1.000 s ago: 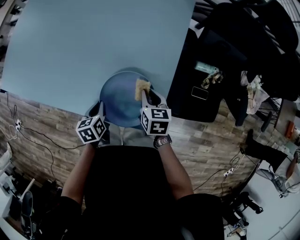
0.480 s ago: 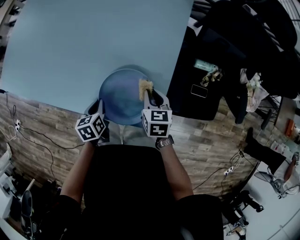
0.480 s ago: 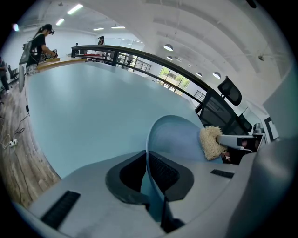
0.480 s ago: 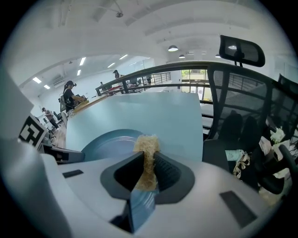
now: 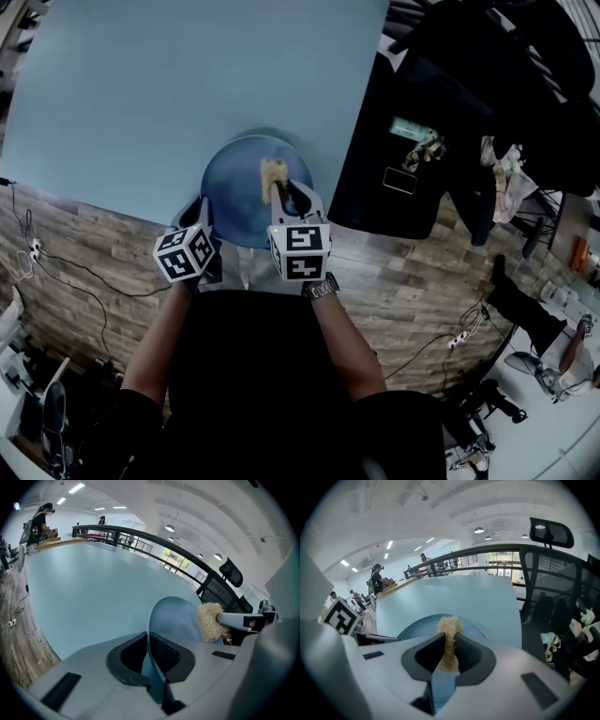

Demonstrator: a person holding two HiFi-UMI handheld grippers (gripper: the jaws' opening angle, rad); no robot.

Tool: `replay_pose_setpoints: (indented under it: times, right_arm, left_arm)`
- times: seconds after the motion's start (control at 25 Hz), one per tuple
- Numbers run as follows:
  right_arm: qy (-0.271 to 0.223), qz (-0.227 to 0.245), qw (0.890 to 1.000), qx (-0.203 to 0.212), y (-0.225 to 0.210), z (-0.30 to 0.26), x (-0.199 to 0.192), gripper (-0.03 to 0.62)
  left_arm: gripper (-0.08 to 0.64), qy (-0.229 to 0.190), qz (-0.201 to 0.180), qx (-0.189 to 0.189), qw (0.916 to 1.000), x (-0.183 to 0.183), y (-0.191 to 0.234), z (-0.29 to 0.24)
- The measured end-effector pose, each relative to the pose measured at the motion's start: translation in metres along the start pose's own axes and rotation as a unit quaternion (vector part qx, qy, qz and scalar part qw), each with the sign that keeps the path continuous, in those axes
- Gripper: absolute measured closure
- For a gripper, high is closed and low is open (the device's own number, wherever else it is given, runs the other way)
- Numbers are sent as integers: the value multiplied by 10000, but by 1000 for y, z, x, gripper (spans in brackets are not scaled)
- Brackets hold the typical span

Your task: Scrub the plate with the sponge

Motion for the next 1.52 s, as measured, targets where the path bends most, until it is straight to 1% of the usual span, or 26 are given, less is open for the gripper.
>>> replay_pose_setpoints:
  times: [0.2,0.44,0.84,1.0,1.12,1.36,1.52]
  right_arm:
    - [-26,-472,9973,561,26,-7,4,526]
    - [160,-804,9910,1060,49,-17,0,528]
    - [421,-962,9820,1571,72,-32,-4,527]
    - [502,-898,9809,1649,79,-37,-5,528]
    - [522,-894,9809,1644,79,-39,-6,528]
    - [584,-743,9828,1584,77,-39,-7,526]
    - [583,-852,9825,1548,70,-38,-11,526]
  left_arm:
    - [555,-1,87,-44,10000,2,2,0]
    - [554,-22,113,-39,9999,1,1,1]
    - [554,8,253,-88,9996,2,2,1]
    - [554,-25,288,-74,9996,2,2,1]
    - [554,-34,278,-50,9996,2,3,1]
    - [554,-13,233,-22,9997,2,2,2]
    - [555,-39,241,-10,9997,1,2,1]
Point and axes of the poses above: the fingertips, and each gripper's own axes: z backward along the fingers, y to its left, x out of its top, the point moved 10 cm from there along z, backward along the fingers, and after that the axes turned 10 degrees about z, right-handed, at the moved point
